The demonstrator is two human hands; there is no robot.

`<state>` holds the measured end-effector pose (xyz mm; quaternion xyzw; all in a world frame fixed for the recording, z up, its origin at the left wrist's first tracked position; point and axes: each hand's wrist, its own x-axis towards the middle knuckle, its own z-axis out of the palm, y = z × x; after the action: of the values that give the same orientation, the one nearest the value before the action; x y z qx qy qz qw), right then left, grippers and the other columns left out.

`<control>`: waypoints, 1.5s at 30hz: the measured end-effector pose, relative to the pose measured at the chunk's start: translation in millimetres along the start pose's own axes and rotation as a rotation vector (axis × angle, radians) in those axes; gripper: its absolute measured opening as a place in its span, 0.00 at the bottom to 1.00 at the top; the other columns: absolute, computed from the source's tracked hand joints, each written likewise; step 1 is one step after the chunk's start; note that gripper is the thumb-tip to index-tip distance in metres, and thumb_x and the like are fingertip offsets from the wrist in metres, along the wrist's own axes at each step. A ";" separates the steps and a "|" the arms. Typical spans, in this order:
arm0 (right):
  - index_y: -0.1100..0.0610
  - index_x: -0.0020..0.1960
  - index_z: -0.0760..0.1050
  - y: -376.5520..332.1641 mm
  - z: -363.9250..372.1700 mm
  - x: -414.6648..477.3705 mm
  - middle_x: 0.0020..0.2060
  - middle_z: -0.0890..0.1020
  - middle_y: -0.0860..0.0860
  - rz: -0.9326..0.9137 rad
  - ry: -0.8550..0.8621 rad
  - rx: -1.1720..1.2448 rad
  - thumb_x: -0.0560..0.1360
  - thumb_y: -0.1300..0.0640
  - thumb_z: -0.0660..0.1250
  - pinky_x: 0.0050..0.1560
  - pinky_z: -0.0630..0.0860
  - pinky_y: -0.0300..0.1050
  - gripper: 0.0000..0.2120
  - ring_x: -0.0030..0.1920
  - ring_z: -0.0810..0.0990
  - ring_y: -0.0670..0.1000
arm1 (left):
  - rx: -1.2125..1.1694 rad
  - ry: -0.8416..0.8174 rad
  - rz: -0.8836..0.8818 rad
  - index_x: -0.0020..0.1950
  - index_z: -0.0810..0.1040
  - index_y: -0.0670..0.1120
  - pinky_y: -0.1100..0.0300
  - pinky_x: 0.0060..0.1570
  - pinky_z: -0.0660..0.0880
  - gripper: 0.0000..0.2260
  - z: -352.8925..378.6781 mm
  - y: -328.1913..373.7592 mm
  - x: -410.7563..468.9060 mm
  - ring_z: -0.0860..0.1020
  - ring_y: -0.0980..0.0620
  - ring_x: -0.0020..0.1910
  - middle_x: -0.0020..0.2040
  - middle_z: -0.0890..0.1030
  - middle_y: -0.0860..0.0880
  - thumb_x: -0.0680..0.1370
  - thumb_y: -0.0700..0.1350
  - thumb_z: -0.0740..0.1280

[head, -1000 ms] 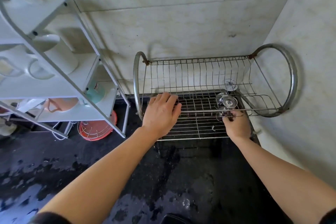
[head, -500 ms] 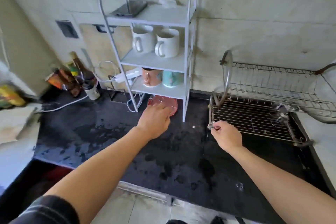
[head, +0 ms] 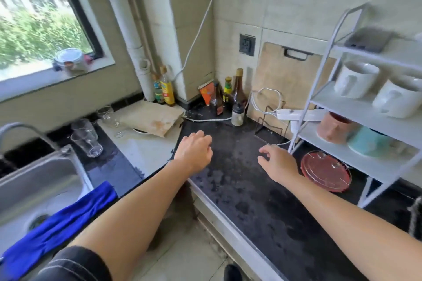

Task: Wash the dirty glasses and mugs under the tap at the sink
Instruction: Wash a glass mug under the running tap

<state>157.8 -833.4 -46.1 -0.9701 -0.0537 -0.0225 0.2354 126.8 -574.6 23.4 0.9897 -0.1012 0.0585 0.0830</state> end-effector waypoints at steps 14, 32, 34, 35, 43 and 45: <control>0.51 0.60 0.77 -261.6 165.4 174.7 0.57 0.80 0.49 -0.386 -0.367 -0.014 0.76 0.48 0.64 0.50 0.75 0.47 0.15 0.54 0.79 0.52 | -0.069 0.030 -0.644 0.54 0.78 0.42 0.49 0.48 0.73 0.11 -4.8 -271.1 -30.9 0.76 0.38 0.53 0.54 0.77 0.42 0.76 0.43 0.60; 0.56 0.63 0.76 -532.4 308.0 208.3 0.57 0.82 0.53 -0.336 -0.561 0.073 0.78 0.50 0.65 0.54 0.74 0.45 0.17 0.56 0.79 0.55 | -0.286 -0.061 -0.884 0.59 0.76 0.45 0.54 0.56 0.71 0.12 19.8 -495.2 -137.4 0.75 0.46 0.57 0.58 0.76 0.46 0.79 0.47 0.59; 0.54 0.65 0.74 -548.0 321.0 218.4 0.58 0.81 0.52 -0.306 -0.559 0.019 0.78 0.47 0.63 0.49 0.72 0.44 0.18 0.57 0.79 0.55 | -0.323 -0.072 -0.915 0.59 0.76 0.45 0.53 0.57 0.71 0.12 26.3 -505.3 -143.8 0.74 0.45 0.58 0.58 0.76 0.45 0.79 0.47 0.59; 0.53 0.67 0.73 -554.4 328.6 223.7 0.60 0.81 0.52 -0.284 -0.566 -0.004 0.79 0.46 0.62 0.48 0.71 0.44 0.20 0.57 0.78 0.56 | -0.337 -0.077 -0.933 0.60 0.76 0.45 0.53 0.57 0.71 0.12 30.3 -509.7 -147.0 0.74 0.45 0.58 0.59 0.75 0.45 0.79 0.47 0.60; 0.63 0.60 0.76 -561.0 390.3 254.1 0.44 0.83 0.57 -0.043 -0.728 0.172 0.80 0.62 0.61 0.38 0.82 0.50 0.11 0.34 0.83 0.55 | -0.393 -0.125 -1.095 0.60 0.77 0.46 0.55 0.56 0.71 0.12 56.2 -519.1 -162.7 0.76 0.46 0.56 0.57 0.77 0.46 0.79 0.47 0.60; 0.61 0.54 0.78 -556.9 391.8 257.7 0.41 0.83 0.53 -0.111 -0.718 0.153 0.79 0.64 0.60 0.39 0.81 0.52 0.08 0.31 0.83 0.53 | -0.416 -0.121 -1.137 0.59 0.77 0.45 0.55 0.55 0.71 0.12 60.8 -521.6 -163.5 0.76 0.46 0.55 0.56 0.78 0.45 0.78 0.46 0.61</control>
<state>357.1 -137.4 -123.2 -0.8915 -0.1867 0.3107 0.2717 83.4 -50.5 -137.3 0.8532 0.4294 -0.0723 0.2869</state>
